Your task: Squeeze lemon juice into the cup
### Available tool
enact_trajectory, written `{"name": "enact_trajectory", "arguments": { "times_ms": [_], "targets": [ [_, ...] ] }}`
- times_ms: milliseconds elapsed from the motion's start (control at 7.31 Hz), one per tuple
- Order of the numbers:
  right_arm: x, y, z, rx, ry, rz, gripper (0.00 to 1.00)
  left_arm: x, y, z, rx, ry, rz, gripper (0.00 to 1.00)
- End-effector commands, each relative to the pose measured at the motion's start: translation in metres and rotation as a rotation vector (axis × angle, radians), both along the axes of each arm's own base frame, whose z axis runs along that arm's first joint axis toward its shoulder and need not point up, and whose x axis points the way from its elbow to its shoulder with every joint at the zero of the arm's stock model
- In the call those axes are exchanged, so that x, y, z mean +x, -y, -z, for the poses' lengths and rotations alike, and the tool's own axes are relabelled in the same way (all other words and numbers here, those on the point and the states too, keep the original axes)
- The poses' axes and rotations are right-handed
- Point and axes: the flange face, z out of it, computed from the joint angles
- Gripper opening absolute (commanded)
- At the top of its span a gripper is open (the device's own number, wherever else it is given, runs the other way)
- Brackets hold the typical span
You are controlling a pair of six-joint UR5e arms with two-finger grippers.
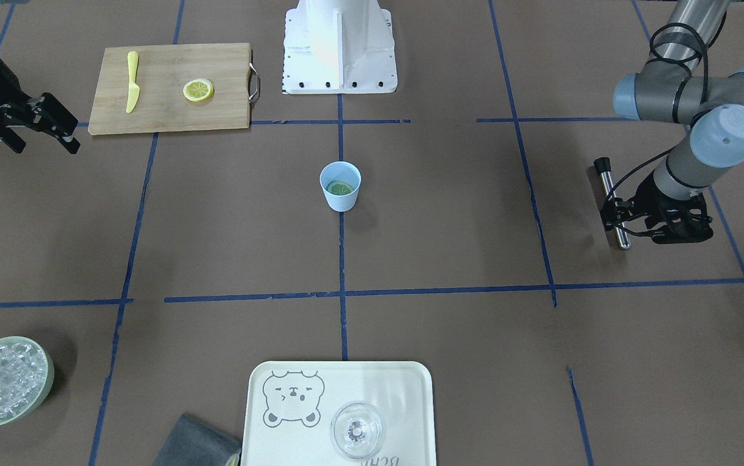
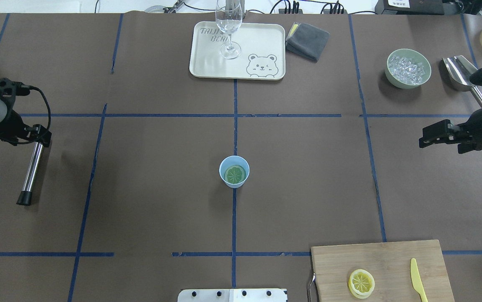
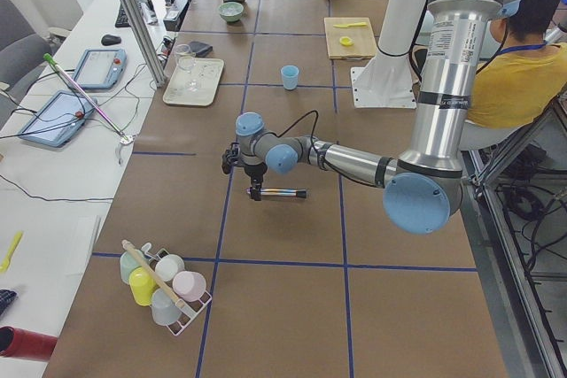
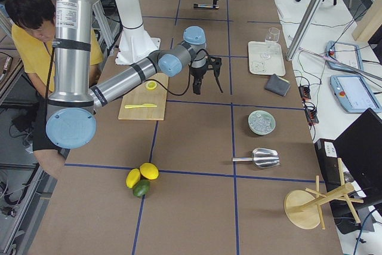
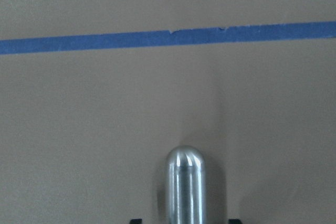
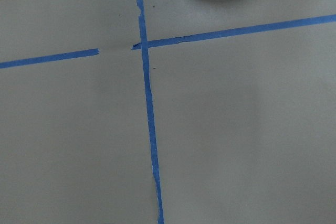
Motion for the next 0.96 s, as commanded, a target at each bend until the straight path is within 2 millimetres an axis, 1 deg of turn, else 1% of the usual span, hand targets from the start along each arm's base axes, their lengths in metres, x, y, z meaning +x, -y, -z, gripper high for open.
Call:
{"name": "enact_trajectory", "arguments": {
  "times_ms": [0, 137, 274, 410, 547, 684, 821],
  "targets": [
    [0.037, 0.013, -0.016, 0.001, 0.032, 0.028, 1.0, -0.065, 0.015, 0.055, 0.079, -0.037, 0.078, 1.0],
    [0.061, 0.025, -0.036, 0.011, 0.032, 0.032, 1.0, -0.104, 0.018, 0.072, 0.093, -0.02, 0.109, 1.0],
    [0.088, 0.036, -0.063, 0.042, 0.009, 0.044, 1.0, -0.139, 0.007, 0.078, 0.079, -0.067, 0.129, 1.0],
    [0.118, 0.044, -0.093, 0.073, -0.007, 0.063, 1.0, -0.181, -0.007, 0.071, 0.083, -0.104, 0.139, 1.0],
    [0.145, 0.049, -0.118, 0.085, -0.019, 0.089, 1.0, -0.217, -0.011, 0.059, 0.163, -0.081, 0.097, 1.0],
    [0.168, 0.05, -0.135, 0.095, -0.044, 0.12, 1.0, -0.236, -0.019, 0.042, 0.196, -0.061, 0.059, 1.0],
    [0.186, 0.049, -0.144, 0.099, -0.059, 0.152, 1.0, -0.253, -0.017, 0.03, 0.14, -0.083, 0.084, 1.0]
  ]
}}
